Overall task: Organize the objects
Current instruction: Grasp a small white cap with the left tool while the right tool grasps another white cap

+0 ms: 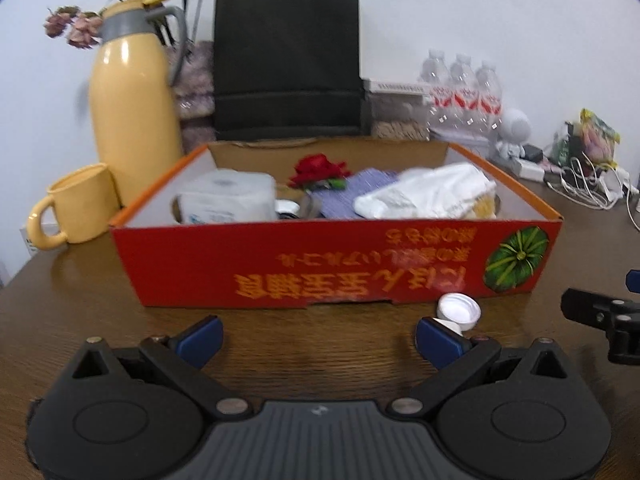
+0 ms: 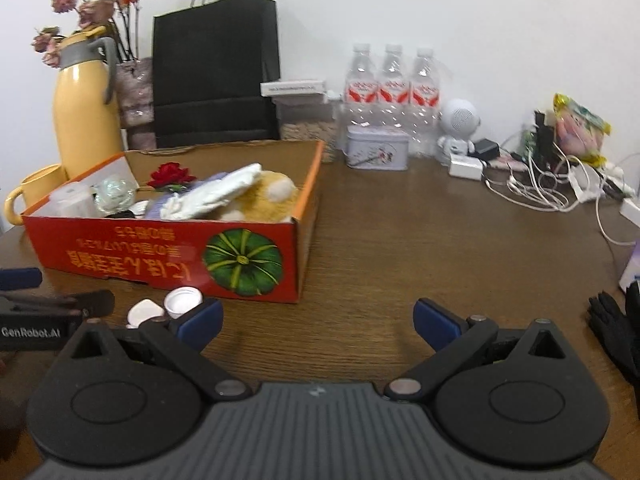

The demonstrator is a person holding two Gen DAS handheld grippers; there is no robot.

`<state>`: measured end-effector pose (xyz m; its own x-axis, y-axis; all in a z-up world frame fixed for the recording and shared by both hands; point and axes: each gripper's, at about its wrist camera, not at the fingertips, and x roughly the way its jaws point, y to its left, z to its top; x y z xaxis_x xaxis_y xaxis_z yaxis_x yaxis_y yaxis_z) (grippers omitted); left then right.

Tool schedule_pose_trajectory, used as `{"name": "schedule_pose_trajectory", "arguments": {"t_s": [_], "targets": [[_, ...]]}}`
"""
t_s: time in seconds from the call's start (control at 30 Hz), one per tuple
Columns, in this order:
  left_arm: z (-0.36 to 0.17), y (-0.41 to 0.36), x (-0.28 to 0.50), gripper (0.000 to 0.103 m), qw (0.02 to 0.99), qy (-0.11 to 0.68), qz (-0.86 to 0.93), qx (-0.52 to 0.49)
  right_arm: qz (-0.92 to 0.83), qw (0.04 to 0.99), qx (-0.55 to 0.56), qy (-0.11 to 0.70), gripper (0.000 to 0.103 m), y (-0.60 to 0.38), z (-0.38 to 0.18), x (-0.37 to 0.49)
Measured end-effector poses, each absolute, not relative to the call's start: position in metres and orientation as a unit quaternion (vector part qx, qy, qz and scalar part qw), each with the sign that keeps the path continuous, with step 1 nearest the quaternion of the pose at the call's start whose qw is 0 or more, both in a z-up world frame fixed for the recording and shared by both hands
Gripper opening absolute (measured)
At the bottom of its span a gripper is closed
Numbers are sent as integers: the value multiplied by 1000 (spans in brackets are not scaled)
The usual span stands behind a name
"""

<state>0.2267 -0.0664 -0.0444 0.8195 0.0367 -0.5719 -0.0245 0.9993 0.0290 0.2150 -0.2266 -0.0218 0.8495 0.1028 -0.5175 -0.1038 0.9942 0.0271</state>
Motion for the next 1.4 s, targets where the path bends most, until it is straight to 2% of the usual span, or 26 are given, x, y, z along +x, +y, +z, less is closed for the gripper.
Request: {"name": "schedule_pose_trajectory", "arguments": {"t_s": [0.3,0.33,0.4,0.43,0.47,0.53,0.57,1.07,1.33,1.4], "targets": [[-51,-95,238,103,947,319,-13,26,43,961,4,274,103,-228,-25,218],[-51,-98,238,100,947,319,-15,29,42,961,5,274,103,-228,-25,218],[-52,-101,239,90,946,321,-19,30,42,961,4,275,103,-228,-25,219],[-52,-101,239,78,945,323,-27,28,42,960,4,275,103,-227,-25,219],[-53,-101,239,59,944,328,-37,23,42,960,3,275,103,-227,-25,218],[-51,-101,235,31,946,320,-51,20,43,960,1,275,103,-227,-25,219],[-50,-101,233,28,946,317,-59,18,44,960,1,275,103,-226,-25,218],[-34,-66,227,28,959,283,-25,21,113,958,-1,264,103,-215,-29,215],[-28,-43,224,28,961,275,-27,10,149,951,-34,268,103,-173,-29,217],[-25,-37,222,28,962,271,-23,8,140,949,-38,281,99,-160,-31,223]]}}
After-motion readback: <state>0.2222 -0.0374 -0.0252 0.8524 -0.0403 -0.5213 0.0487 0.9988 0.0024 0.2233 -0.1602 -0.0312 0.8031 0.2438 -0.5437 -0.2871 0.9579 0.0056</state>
